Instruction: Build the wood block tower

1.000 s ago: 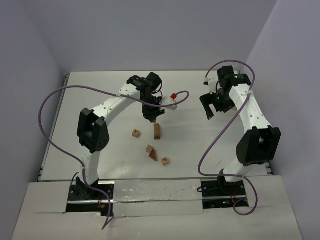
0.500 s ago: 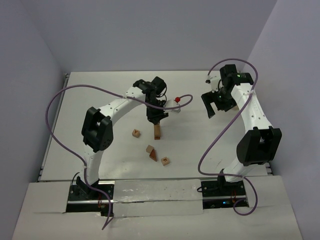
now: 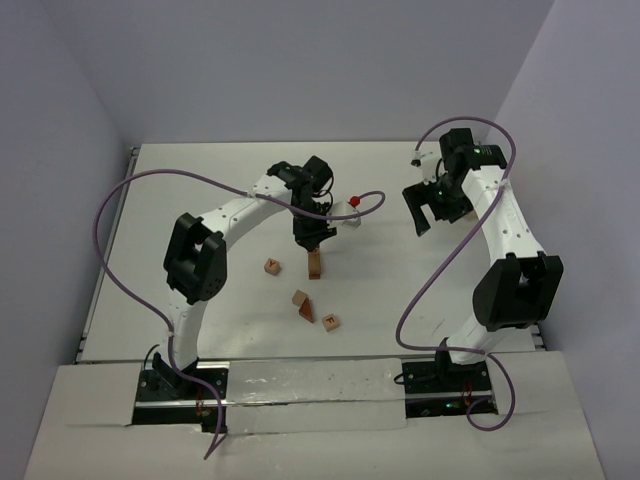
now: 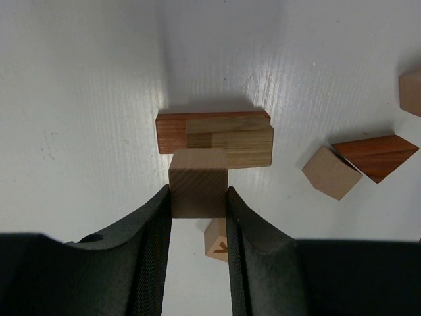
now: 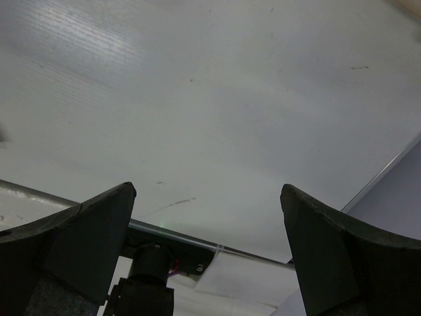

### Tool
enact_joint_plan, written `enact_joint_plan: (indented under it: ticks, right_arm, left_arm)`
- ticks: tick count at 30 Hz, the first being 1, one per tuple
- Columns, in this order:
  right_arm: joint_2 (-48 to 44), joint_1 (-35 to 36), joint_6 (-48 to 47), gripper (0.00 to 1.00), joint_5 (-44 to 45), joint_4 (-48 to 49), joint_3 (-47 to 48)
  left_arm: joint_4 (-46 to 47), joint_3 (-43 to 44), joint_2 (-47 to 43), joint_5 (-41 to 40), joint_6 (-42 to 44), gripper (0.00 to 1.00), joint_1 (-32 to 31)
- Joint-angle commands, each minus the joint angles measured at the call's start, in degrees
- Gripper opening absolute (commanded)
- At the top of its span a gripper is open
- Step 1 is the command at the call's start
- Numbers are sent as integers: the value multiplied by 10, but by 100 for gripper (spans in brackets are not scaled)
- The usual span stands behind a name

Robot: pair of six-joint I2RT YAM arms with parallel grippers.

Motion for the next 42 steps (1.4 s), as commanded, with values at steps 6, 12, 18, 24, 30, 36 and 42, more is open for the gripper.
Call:
enact_joint_plan:
  ticks: [6,12,18,24,30,36,42]
  right_arm:
    - [5,-5,1,100,-2,-8,32]
    - [7,-5,0,100,-3,-7,32]
    - [6,-5,0,100,-3,-7,31]
    - [5,-4,1,100,-2,-8,32]
    - [2,-5,2,100,-3,-7,28]
    - [1,-5,2,100,-2,-8,27]
    - [0,-5,2,100,-2,-8,24]
  left_arm:
    - [25,-1,5,9,-17,12,-7]
    - [25,-2,7,15,-21,10,-7]
    - [24,-12,3,20,-23,11,-7]
    - [26,-23,-5,25,-25,11,-7]
    - [28,-19,-2,22,-27,12,-8]
    - [32,-19,-3,21,-29,13,-8]
    - [38,-15,-1,19,-35,14,-8]
